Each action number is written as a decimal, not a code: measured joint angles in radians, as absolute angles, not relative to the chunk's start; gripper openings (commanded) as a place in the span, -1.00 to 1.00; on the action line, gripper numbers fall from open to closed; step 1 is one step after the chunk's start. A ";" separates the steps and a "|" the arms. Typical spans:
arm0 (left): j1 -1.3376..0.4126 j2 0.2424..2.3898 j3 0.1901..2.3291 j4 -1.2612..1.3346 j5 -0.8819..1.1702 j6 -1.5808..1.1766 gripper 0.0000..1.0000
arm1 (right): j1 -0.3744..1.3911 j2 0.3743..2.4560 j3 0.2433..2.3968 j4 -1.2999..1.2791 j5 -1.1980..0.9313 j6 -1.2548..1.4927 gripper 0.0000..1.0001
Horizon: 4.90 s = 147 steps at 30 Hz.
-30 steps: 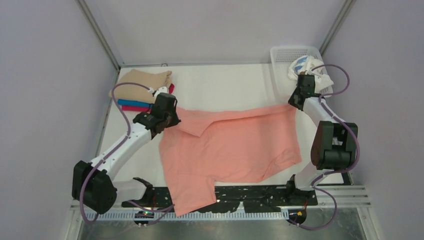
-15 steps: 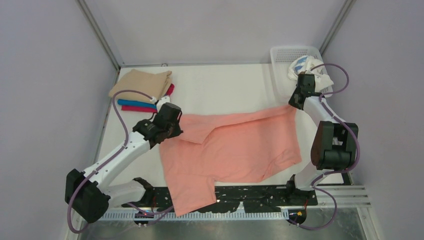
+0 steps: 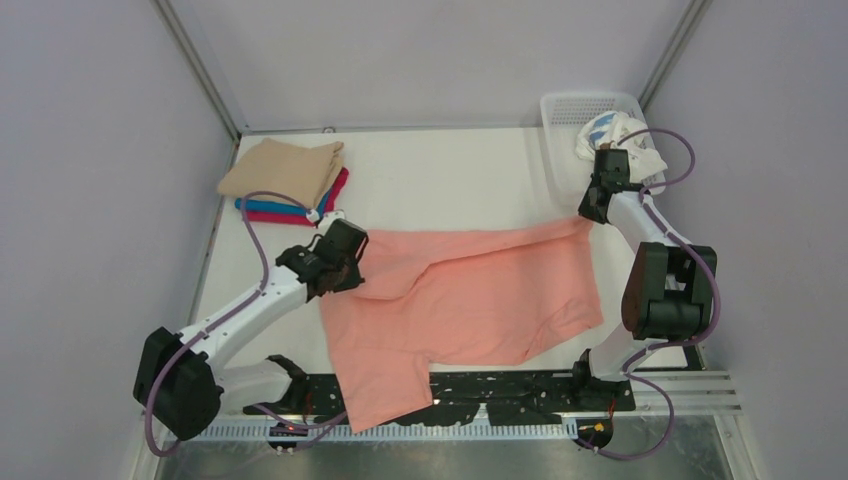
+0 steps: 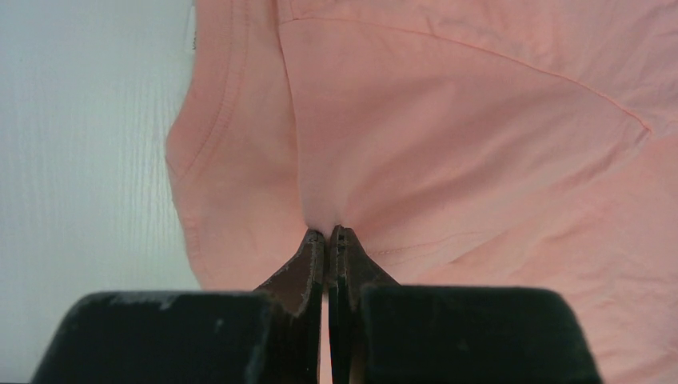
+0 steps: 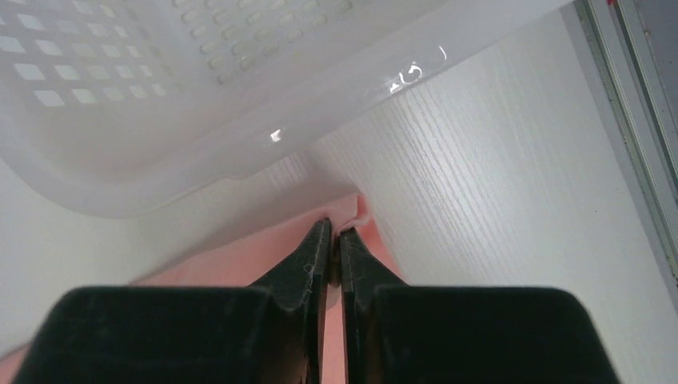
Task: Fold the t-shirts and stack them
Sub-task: Fold the flattened tshirt in 1/3 of the way, then grab the side of the flattened tshirt closest away from the robot with both arms
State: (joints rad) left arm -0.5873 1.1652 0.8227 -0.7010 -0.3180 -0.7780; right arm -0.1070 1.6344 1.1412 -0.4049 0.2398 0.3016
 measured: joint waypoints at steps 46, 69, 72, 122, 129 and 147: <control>-0.369 1.731 1.071 -0.453 0.104 -0.647 0.99 | -0.071 1.560 0.818 -0.151 -0.092 0.323 0.90; -0.291 1.902 1.290 -0.485 0.180 -0.647 0.99 | -0.071 1.739 0.992 -0.131 -0.103 0.361 0.90; -0.289 1.924 1.320 -0.493 0.179 -0.646 0.99 | -0.071 1.778 1.039 -0.132 -0.106 0.368 0.91; -0.421 1.553 0.877 -0.293 0.169 -0.620 0.99 | 0.551 0.941 0.519 -0.914 0.107 0.836 0.90; -0.421 1.551 0.880 -0.315 0.118 -0.619 0.99 | 0.609 0.852 0.598 -1.094 0.142 0.980 0.90; -0.414 1.533 0.915 -0.324 0.119 -0.609 0.99 | 0.270 1.134 0.759 -0.724 0.277 0.736 0.90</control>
State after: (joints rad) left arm -0.4141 1.5330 0.9150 -0.3244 0.1188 -0.6090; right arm 0.2703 1.1336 0.7586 -0.7238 0.2768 0.7361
